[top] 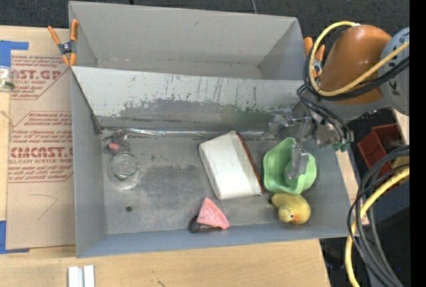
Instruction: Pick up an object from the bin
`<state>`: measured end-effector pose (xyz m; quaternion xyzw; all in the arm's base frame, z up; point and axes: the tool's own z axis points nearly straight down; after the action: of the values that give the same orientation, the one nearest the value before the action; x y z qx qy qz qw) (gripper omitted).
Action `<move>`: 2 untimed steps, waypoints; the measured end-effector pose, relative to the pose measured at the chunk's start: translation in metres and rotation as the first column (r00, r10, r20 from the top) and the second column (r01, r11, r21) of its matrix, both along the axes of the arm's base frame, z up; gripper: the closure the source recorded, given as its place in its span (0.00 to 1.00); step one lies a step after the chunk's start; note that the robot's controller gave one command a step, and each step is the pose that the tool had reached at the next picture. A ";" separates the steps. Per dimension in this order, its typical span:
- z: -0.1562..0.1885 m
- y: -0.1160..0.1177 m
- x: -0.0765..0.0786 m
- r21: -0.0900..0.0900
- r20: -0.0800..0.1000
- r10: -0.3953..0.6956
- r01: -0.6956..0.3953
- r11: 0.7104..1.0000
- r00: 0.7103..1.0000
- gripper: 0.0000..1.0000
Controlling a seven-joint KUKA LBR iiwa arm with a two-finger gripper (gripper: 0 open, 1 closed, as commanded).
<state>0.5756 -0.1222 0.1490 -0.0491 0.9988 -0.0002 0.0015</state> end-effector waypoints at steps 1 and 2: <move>-0.076 -0.011 0.016 0.006 0.014 0.128 -0.128 0.992 0.992 0.00; -0.056 -0.013 0.013 -0.002 0.004 0.156 -0.156 0.988 0.988 0.00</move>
Offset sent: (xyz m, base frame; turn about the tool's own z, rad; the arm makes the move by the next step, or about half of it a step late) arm 0.0185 -0.0156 -0.0790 -0.2290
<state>0.5890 -0.1357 0.0928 -0.1270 0.9919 -0.0010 0.0036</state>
